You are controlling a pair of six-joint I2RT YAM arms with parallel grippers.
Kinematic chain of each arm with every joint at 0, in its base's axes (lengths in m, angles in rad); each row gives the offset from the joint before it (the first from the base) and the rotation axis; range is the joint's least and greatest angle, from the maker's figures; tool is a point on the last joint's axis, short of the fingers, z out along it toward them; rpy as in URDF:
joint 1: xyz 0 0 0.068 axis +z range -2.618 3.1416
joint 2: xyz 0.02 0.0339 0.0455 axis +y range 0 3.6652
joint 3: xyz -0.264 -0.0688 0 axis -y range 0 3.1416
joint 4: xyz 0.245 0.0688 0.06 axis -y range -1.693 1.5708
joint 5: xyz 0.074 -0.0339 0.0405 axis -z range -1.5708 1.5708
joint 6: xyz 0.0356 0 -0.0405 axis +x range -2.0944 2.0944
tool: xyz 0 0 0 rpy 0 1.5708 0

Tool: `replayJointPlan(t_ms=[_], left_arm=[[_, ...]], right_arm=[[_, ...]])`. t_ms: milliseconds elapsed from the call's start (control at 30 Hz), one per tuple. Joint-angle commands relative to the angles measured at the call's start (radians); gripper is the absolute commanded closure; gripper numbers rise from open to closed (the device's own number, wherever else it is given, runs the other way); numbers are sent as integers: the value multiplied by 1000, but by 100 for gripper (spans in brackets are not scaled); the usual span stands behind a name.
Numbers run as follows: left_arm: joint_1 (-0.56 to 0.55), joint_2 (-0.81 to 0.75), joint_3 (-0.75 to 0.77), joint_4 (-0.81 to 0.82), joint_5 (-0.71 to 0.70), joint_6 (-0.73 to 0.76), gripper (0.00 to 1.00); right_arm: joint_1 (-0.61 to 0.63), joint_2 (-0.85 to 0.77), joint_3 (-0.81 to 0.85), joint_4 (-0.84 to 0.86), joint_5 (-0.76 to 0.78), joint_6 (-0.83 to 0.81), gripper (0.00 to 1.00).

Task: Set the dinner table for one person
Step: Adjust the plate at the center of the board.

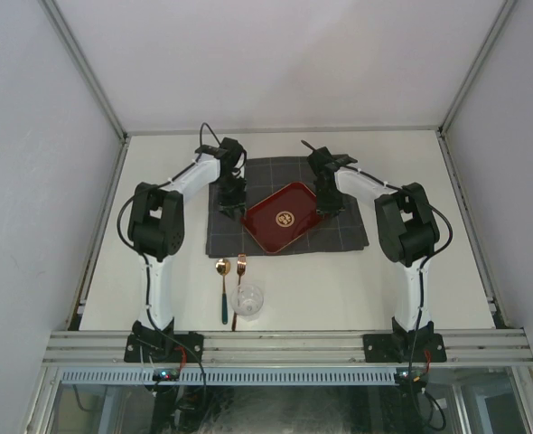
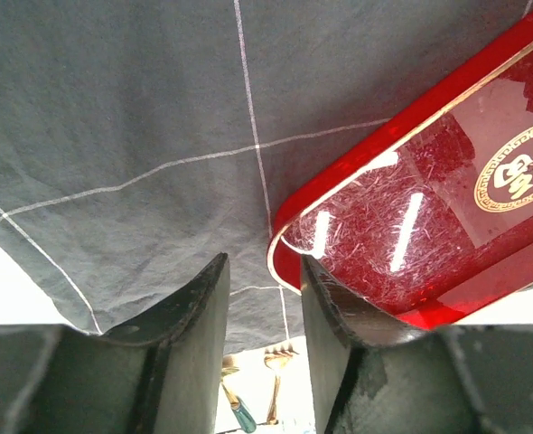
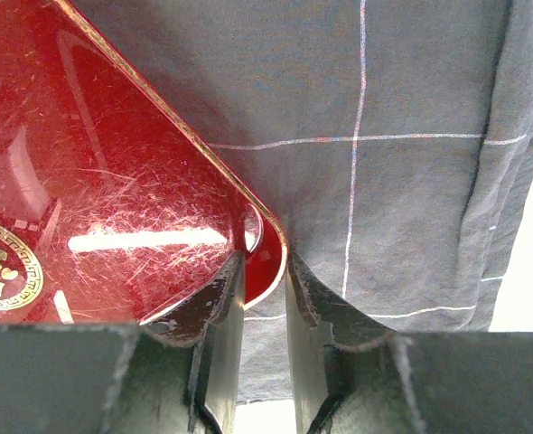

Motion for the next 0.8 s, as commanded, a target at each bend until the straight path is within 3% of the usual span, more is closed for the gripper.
replayJointPlan(t_ms=[0,233,400,767], left_arm=[[-5,5,-11,12,8,-4,61],[-4,15,-19,15,7,-1,77],[-5,20,-19,15,9,-1,87],[-4,0,-15,19,12,-3,100]], right_arm=[[3,15,28,7,-24,19,78],[3,10,36,5,-23,17,84],[3,13,38,4,-28,15,100],[9,10,65,-3,-30,3,100]])
